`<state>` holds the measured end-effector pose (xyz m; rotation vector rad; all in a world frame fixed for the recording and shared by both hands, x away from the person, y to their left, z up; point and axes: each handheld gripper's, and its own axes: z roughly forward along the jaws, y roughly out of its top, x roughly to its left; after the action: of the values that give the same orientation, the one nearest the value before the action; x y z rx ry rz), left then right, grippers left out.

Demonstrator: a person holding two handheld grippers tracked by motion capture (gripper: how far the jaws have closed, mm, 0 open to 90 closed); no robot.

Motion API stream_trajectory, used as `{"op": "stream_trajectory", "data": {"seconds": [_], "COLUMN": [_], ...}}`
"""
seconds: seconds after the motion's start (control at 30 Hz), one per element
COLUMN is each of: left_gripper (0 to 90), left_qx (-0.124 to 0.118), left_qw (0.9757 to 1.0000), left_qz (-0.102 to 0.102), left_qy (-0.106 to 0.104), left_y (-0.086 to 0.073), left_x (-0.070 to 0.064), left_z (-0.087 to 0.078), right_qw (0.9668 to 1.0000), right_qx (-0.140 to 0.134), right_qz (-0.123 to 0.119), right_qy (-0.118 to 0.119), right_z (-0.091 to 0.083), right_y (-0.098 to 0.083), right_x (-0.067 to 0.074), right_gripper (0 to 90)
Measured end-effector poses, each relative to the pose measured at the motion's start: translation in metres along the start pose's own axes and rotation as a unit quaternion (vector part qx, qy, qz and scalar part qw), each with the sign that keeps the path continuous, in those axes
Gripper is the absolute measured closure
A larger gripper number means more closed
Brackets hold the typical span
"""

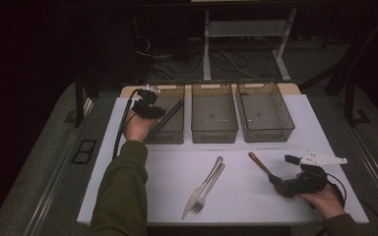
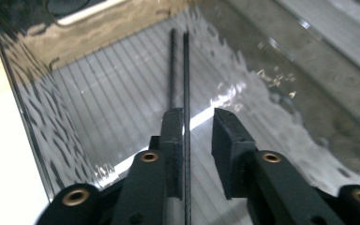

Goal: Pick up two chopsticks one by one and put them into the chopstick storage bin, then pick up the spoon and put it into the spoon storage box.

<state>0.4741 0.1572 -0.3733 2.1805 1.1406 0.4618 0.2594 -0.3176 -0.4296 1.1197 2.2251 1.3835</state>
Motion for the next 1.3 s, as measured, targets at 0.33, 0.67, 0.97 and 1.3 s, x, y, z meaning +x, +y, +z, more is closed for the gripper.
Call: {"op": "stream_trajectory", "data": {"seconds": [0.33,0.67,0.97,1.3], "left_gripper": [56.5,44.7,37.1,24.6], "left_qx": [-0.043,-0.090,-0.106,-0.122], "left_qw": [0.9978,0.9899,0.9856,0.9812], "left_qz": [0.009,0.027,0.046,0.049], "left_qy": [-0.050,-0.106,-0.124,-0.141], "left_y": [0.001,-0.005,-0.020,-0.052], "left_x": [-0.001,-0.016,-0.037,-0.061], "left_z": [-0.019,-0.042,-0.059,-0.063], "right_qw": [1.0000,1.0000,1.0000,1.0000], "right_qx": [0.000,0.002,0.000,0.001], "right_qz": [0.002,0.005,0.004,0.003], "right_qy": [-0.001,-0.002,-0.001,-0.002], "right_z": [0.001,0.001,0.000,0.000], "right_y": [0.001,0.001,0.001,0.000], "right_x": [-0.001,-0.002,-0.002,-0.001], "right_gripper": [0.2,0.2,0.2,0.2]}}
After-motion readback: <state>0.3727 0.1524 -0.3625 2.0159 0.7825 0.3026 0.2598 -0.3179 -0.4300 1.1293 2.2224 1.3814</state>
